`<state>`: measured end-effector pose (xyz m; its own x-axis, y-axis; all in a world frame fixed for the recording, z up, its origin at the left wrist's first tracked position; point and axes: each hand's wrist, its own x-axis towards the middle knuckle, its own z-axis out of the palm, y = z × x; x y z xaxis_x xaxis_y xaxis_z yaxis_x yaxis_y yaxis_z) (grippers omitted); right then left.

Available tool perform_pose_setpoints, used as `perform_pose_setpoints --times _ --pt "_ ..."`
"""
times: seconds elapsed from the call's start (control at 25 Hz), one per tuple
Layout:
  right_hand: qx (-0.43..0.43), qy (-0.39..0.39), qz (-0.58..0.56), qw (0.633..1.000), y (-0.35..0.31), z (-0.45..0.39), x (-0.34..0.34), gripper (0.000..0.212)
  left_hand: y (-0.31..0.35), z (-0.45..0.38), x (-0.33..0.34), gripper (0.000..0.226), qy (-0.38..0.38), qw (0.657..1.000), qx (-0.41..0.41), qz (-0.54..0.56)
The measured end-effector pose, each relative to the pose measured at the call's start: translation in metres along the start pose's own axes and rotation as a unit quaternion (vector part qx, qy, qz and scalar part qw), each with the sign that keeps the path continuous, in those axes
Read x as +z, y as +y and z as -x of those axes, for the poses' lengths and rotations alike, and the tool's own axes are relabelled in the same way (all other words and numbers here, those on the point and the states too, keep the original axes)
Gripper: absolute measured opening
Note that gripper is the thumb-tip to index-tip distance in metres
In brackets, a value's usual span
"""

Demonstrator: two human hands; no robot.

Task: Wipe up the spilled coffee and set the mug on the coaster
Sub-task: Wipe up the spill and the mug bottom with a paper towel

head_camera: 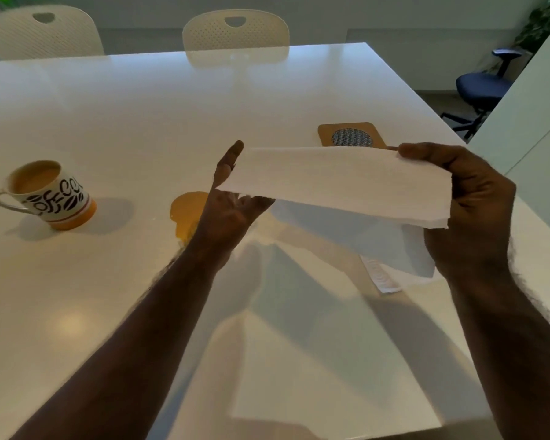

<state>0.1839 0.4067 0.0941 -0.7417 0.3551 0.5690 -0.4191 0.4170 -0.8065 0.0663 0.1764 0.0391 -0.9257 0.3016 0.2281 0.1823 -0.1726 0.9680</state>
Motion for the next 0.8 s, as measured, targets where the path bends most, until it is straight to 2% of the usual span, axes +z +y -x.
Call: perform_pose_setpoints --times 0.16,0.32,0.48,0.56,0.8 --pt "0.059 -0.03 -0.073 0.995 0.0 0.002 0.028 0.032 0.012 0.004 -0.027 0.071 0.034 0.999 -0.028 -0.019" --pt "0.143 -0.046 -0.158 0.976 0.008 0.001 0.047 0.023 0.023 0.004 -0.052 0.046 0.068 0.996 -0.058 0.004" --pt "0.213 -0.1 -0.15 0.96 0.023 -0.002 0.061 0.034 0.028 0.009 -0.083 0.024 0.071 0.995 -0.066 -0.01" --pt "0.24 -0.132 -0.126 0.954 0.028 -0.001 0.07 0.04 0.031 0.011 -0.099 0.024 0.087 0.993 -0.077 -0.017" --pt "0.257 -0.206 -0.085 0.94 0.031 -0.006 0.086 0.037 0.039 0.013 -0.128 0.035 0.088 0.992 -0.087 -0.038"
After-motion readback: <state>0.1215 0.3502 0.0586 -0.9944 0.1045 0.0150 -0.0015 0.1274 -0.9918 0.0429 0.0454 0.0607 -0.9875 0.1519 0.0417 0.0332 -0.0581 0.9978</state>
